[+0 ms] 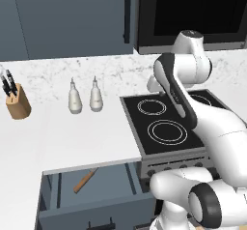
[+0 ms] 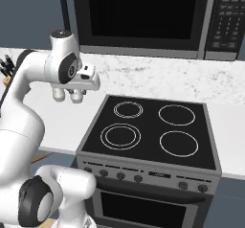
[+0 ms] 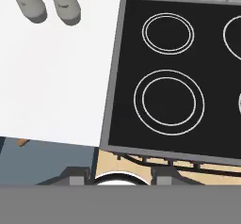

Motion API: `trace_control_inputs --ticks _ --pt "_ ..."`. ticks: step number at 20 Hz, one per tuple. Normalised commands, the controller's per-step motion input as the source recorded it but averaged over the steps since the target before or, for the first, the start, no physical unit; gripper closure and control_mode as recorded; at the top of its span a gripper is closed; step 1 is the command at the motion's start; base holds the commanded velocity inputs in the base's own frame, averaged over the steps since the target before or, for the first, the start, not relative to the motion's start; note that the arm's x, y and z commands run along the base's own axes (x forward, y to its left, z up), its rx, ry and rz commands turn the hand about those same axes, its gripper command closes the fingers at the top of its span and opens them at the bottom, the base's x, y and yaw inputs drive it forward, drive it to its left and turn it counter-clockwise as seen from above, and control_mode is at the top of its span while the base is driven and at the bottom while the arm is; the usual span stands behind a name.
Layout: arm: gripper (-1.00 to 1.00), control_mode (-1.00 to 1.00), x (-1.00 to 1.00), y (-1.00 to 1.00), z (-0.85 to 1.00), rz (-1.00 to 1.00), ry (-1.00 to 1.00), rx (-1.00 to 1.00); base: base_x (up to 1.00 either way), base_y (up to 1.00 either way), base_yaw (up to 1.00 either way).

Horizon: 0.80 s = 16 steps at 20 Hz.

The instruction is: Pick up the knife from the drawer and place it on the cutting board. Then place the meat from the plate to the cutting board.

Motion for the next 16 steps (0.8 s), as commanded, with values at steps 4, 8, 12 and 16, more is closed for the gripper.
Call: trace_control_inputs --ticks 4,8,12,16 --pt "-1.0 -1.0 -0.37 0.0 -0.04 0.0 0.01 0.0 0.0 0.0 0.0" --pt "-1.0 -1.0 -0.96 0.0 -0.03 0.0 0.0 0.05 0.0 0.0 0.0" --pt "-1.0 -1.0 -1.0 0.0 0.0 0.0 0.02 0.07 0.0 0.0 0.0" --pt "-1.0 -1.0 -0.69 0.0 -0.02 0.0 0.01 0.02 0.0 0.0 0.0"
